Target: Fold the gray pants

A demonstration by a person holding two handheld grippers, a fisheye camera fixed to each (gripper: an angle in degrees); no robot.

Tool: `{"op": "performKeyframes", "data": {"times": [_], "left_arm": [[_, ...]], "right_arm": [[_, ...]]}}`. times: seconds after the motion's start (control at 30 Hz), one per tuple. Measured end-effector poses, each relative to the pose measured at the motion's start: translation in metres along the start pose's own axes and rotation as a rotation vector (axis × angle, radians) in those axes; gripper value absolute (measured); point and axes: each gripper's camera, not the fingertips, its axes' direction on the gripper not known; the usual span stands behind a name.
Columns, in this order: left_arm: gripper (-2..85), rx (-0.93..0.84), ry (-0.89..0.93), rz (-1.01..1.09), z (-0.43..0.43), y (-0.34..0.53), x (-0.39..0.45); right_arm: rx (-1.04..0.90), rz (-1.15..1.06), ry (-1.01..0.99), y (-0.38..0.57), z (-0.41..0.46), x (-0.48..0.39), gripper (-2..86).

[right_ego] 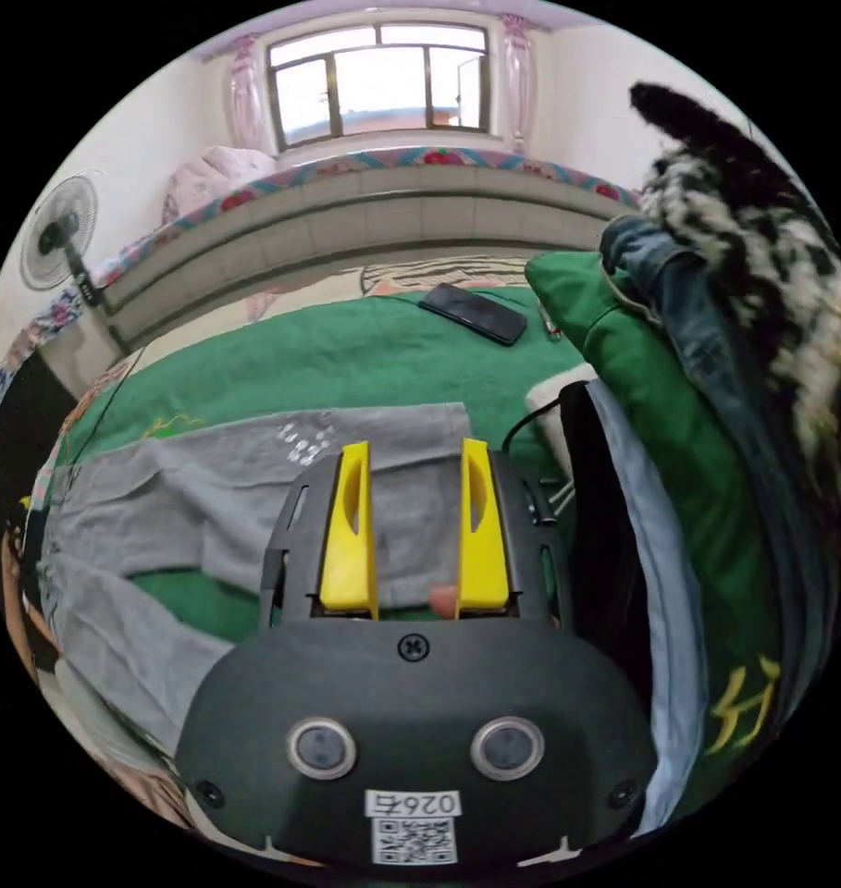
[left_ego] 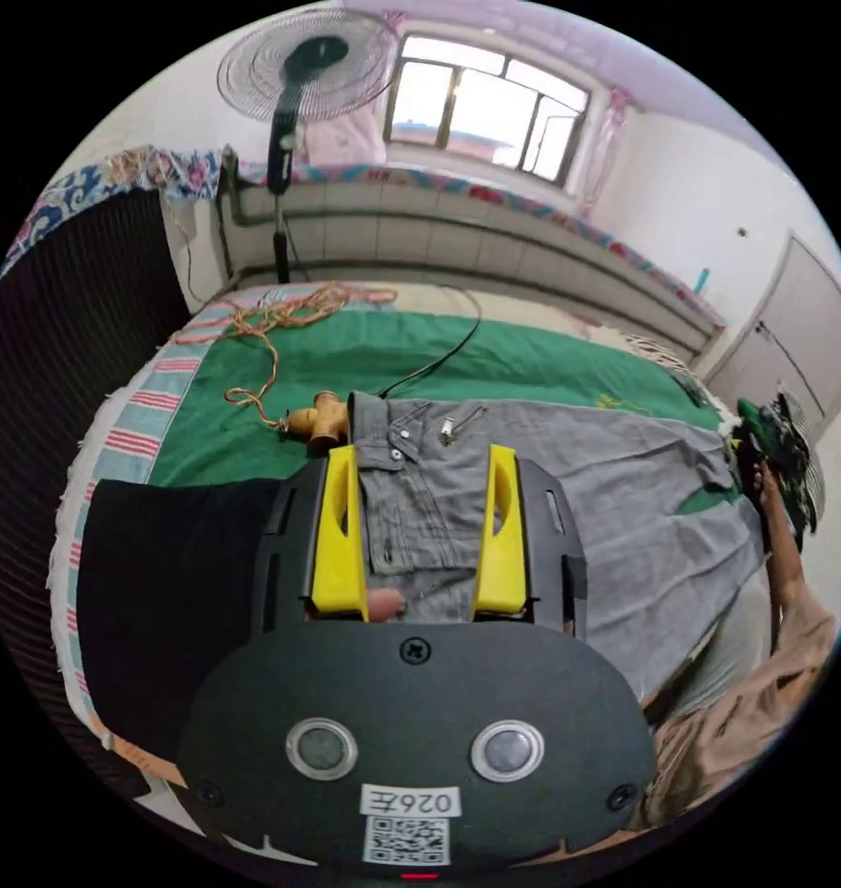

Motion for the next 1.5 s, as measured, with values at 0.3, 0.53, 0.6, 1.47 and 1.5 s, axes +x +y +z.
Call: {"op": "performKeyframes", "data": {"times": [0.3, 0.53, 0.6, 1.47, 1.5], "left_arm": [[6.1, -0.27, -0.094, -0.079, 0.116, -0.043, 0.023], [7.1, -0.034, -0.106, -0.055, 0.113, -0.021, 0.03], [5.8, -0.045, -0.161, -0.124, 0.12, -0.02, 0.027], [0.5, -0.187, 0.257, 0.528, 0.247, -0.021, 0.25], [-0.1, -0.187, 0.222, 0.527, 0.252, -0.017, 0.255]], "right_arm": [[-0.139, 0.006, 0.007, -0.062, 0.066, -0.006, 3.7], [0.139, -0.062, 0.107, -0.09, 0.015, -0.014, 4.0], [0.039, -0.028, 0.144, -0.102, 0.031, -0.01, 5.6], [-0.131, 0.203, 0.118, -0.138, 0.134, 0.025, 12.6], [-0.128, 0.147, 0.101, -0.138, 0.129, 0.02, 9.8]]}}
